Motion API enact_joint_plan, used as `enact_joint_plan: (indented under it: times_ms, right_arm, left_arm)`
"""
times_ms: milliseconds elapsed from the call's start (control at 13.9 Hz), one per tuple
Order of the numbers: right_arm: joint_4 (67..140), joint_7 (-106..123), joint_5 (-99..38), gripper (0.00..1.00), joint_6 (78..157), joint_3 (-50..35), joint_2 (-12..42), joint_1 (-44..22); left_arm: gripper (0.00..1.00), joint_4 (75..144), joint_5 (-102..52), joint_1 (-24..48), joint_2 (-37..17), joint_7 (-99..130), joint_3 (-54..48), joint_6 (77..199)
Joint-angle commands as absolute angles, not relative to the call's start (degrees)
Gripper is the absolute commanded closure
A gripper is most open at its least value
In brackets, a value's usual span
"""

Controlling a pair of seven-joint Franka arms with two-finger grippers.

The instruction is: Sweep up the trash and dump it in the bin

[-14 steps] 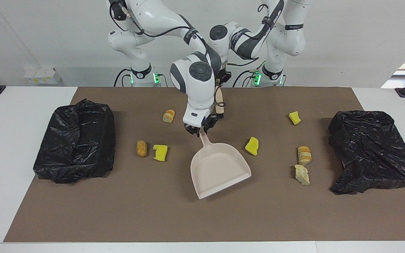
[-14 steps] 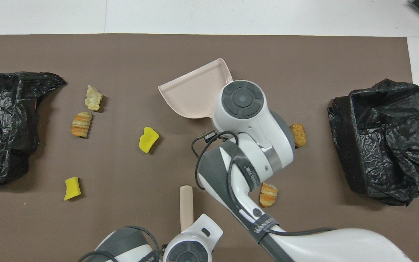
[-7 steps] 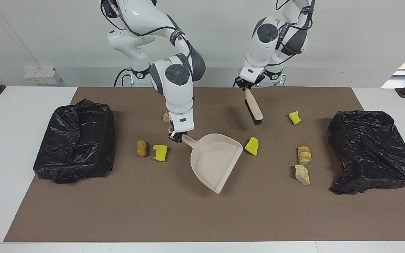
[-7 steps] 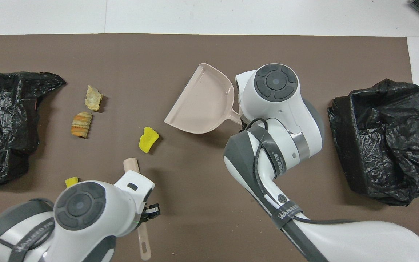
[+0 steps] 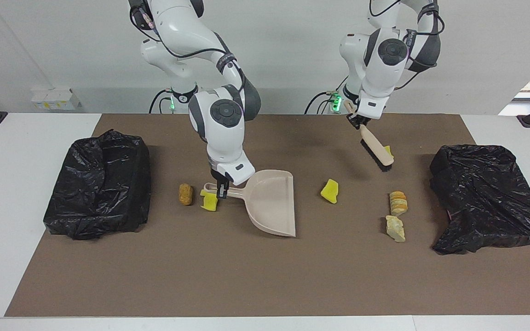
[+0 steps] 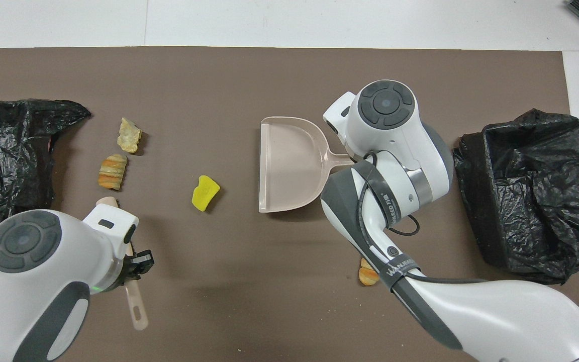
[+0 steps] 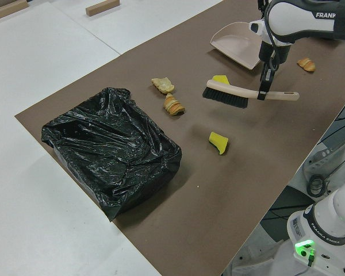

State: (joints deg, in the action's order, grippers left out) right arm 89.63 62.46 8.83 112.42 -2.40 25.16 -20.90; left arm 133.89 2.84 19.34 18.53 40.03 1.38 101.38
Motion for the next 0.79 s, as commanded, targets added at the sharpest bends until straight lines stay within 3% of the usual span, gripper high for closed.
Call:
enact_joint_plan:
  times_ms: [0,287,502,718]
  right_arm:
    - [82.4,65.4,10.4,1.0,110.7,-2.9,30.1,-21.1]
    - [82.1,65.3,11.4,1.0,111.8,-3.0,31.6,-23.2]
    - [83.8,65.0,13.8,1.0,113.4,-3.0,31.5,-25.1]
    - [86.7,64.7,14.0,1.0,115.3,-3.0,30.2,-25.2]
  left_arm:
    - [1.0,133.9,4.0,11.4,18.6,36.8,0.6,98.8]
    - [1.0,137.2,4.0,6.1,19.0,35.0,0.6,96.3]
    - [1.0,143.2,4.0,6.6,18.2,34.6,0.5,100.0]
    - [1.0,143.3,3.7,10.7,16.4,35.4,0.4,104.0]
